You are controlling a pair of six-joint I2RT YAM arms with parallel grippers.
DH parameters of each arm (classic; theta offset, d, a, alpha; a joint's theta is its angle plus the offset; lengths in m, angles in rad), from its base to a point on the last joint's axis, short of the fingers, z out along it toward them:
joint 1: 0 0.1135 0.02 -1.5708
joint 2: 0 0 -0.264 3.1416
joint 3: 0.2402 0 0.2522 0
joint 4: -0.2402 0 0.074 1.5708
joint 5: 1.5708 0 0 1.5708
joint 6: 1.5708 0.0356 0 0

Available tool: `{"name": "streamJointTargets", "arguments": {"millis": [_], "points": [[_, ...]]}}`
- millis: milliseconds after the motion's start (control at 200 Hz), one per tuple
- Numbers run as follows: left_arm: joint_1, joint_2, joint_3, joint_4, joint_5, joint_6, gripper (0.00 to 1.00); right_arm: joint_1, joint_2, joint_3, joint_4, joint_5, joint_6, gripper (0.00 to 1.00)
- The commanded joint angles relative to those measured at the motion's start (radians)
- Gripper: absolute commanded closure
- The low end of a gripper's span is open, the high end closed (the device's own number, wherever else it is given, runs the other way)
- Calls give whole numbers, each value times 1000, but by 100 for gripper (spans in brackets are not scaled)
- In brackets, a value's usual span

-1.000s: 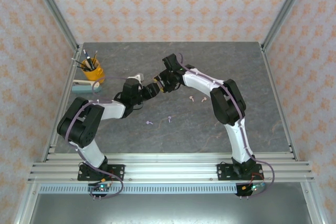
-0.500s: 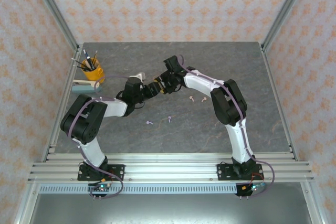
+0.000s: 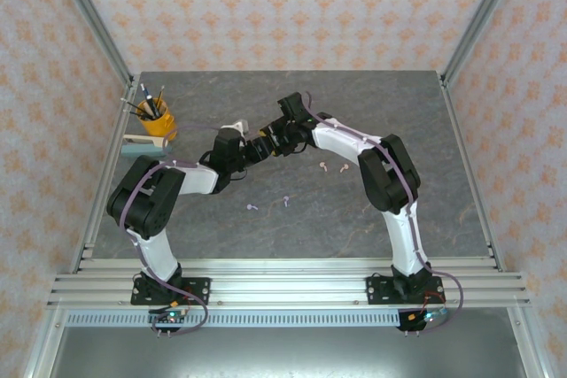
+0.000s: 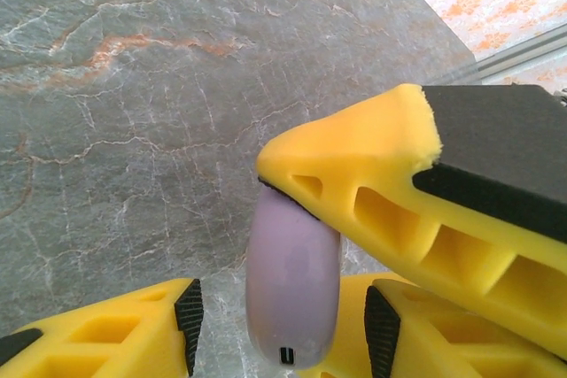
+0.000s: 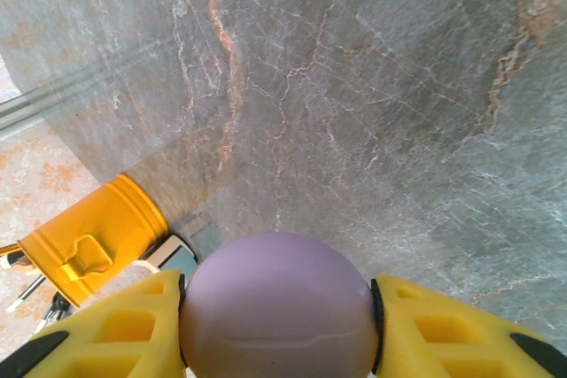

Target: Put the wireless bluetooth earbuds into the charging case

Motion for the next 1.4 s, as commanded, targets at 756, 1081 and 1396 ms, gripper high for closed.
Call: {"name": "streamJointTargets", "arguments": {"millis": [756,1081,1396], "points": [[-8,12,84,-4,-48,14,74,-1,-88,-80,44,-16,22,64],[-8,-4,69,-24,-37,26,84,-15,-94,-54,47,-7,8,41],[-8,-44,53,-79,-1,63,85,-127,-234,-151,83,14,-76,27]]}}
